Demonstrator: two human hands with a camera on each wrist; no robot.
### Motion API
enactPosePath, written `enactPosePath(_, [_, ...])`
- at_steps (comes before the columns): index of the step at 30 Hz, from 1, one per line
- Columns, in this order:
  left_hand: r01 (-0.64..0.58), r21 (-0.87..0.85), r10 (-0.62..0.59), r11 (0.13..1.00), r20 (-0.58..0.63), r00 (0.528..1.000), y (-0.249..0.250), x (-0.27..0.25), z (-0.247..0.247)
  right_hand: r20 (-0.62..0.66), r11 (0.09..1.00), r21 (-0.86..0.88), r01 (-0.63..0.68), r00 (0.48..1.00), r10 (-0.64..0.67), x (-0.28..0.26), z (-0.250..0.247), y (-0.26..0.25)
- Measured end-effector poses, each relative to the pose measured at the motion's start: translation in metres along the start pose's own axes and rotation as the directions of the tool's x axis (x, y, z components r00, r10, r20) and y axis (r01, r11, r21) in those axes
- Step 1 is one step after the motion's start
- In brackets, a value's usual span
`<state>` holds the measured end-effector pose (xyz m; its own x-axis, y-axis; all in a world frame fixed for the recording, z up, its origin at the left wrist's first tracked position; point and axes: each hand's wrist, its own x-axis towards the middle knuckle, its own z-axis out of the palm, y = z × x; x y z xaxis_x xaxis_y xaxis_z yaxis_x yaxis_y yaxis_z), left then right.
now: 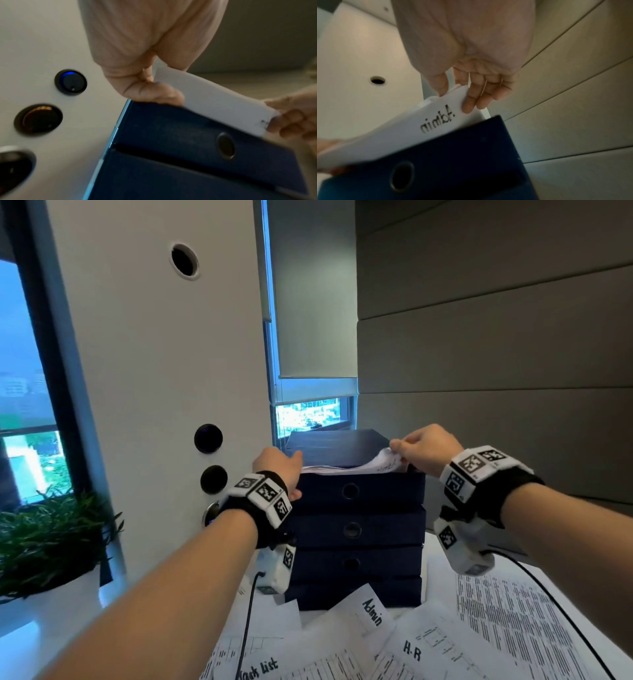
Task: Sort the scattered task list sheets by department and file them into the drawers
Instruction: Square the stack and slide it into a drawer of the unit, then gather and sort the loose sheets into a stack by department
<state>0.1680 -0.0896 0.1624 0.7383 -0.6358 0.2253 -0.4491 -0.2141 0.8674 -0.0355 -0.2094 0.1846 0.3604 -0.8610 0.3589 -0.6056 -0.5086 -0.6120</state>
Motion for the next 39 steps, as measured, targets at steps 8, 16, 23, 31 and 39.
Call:
enactPosePath(8, [-0.438,0.439,0.385,0.784,0.209,0.899,-0.025,0.018,-0.001,0.142,0.846,-0.499,0.190,0.980,-0.136,0.002,0.018,0.023])
enactPosePath(16, [-0.427,0.554,0.360,0.715,0.232,0.904,-0.034,0.012,0.003,0.077,0.697,-0.589,0.409,0.887,-0.455,-0.008,0.027,0.039])
enactPosePath(23, [-0.431,0.721,0.391,0.542,0.238,0.889,-0.026,0.019,0.005,0.091,0.828,-0.498,0.258,0.965,-0.246,0.010,0.033,0.040])
enactPosePath(31, [-0.325,0.698,0.363,0.638,0.100,0.927,-0.015,0.039,0.018,-0.027,0.933,-0.338,0.127,0.989,-0.144,0.033,0.044,0.041])
enactPosePath(39, [-0.364,0.699,0.292,0.616,0.227,0.929,-0.021,0.015,0.020,0.090,0.887,-0.420,0.190,0.982,-0.167,0.000,0.045,0.040])
